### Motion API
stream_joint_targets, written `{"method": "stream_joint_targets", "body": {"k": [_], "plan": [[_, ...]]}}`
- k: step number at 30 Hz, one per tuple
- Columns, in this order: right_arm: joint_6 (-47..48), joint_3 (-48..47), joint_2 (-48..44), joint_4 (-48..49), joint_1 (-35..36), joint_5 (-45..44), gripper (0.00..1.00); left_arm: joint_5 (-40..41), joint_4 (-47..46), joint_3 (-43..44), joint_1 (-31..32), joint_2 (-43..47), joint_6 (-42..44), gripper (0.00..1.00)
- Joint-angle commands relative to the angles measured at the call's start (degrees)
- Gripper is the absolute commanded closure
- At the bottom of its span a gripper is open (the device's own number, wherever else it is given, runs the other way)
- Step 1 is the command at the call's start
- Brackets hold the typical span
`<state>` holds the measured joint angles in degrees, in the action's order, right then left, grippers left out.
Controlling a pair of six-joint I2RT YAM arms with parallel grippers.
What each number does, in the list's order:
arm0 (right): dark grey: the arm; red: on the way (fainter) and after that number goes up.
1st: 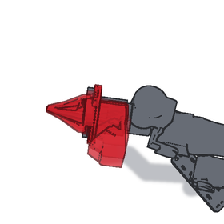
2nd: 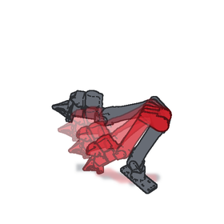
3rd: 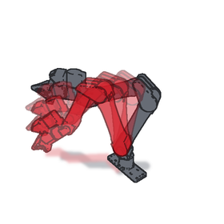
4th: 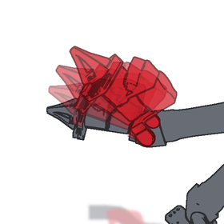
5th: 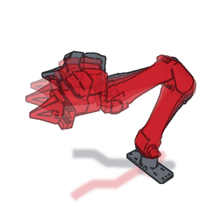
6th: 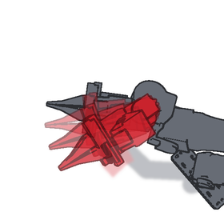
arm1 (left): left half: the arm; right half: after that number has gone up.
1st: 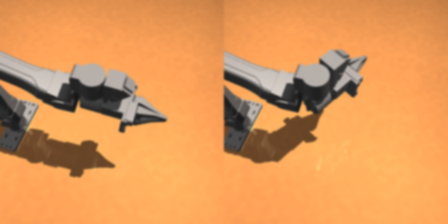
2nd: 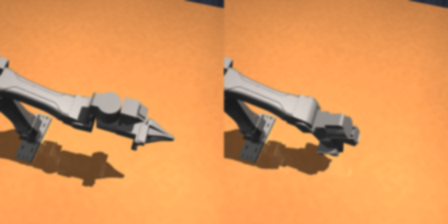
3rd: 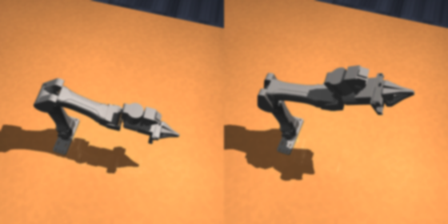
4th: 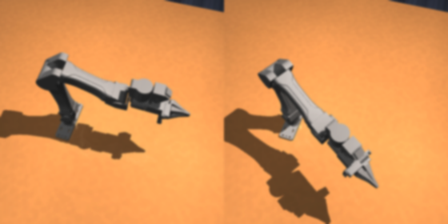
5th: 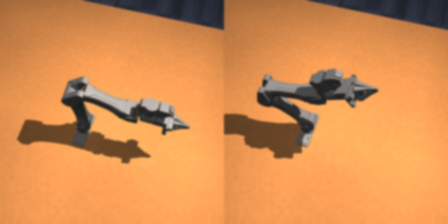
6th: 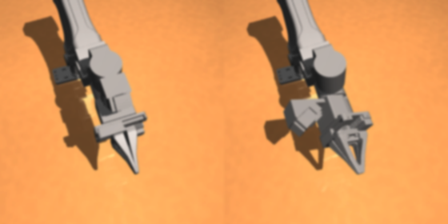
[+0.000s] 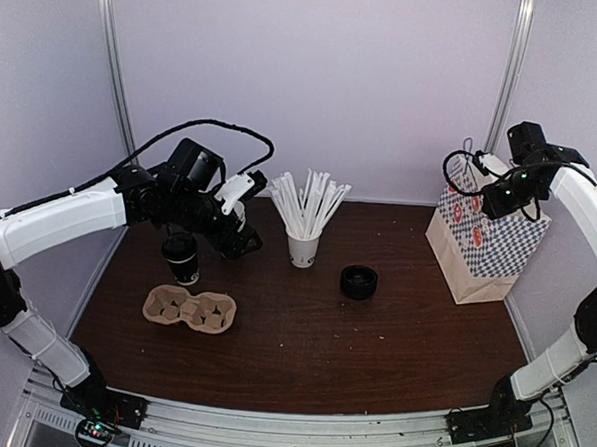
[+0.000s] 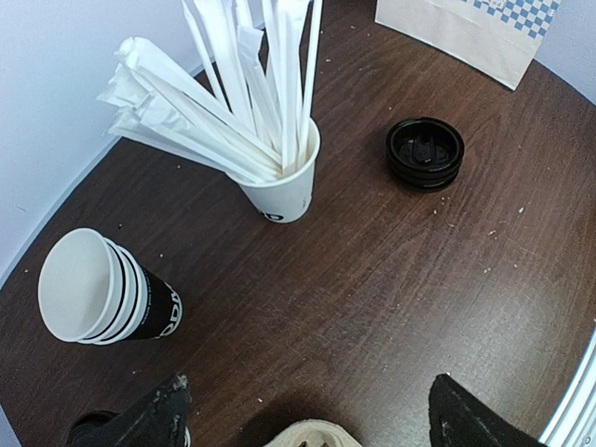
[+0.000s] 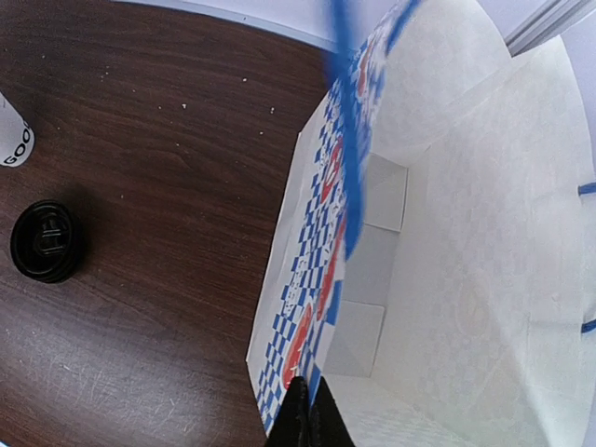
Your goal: Pack the takeout coffee
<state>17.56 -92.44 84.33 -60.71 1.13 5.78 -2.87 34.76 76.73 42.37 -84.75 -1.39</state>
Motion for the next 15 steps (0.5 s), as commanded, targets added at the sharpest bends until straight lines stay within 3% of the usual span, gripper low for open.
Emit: {"method": "stream_joint_targets", "body": {"k": [1, 12, 15], "plan": [[0.7, -1.3, -2.4, -0.3, -0.4, 1.0, 1.00, -0.6, -0.7, 1.1, -0.1, -0.1, 0.3, 0.11], [13.7, 3.5, -19.9, -6.6, -0.4, 1.5, 1.00, -2.2, -1.9, 0.6, -0.8, 0.2, 3.1, 0.11], [18.6, 4.4, -24.6, -10.2, -0.3, 6.5, 1.00, -2.2, -2.4, 1.1, -1.7, 0.0, 3.3, 0.11]]}}
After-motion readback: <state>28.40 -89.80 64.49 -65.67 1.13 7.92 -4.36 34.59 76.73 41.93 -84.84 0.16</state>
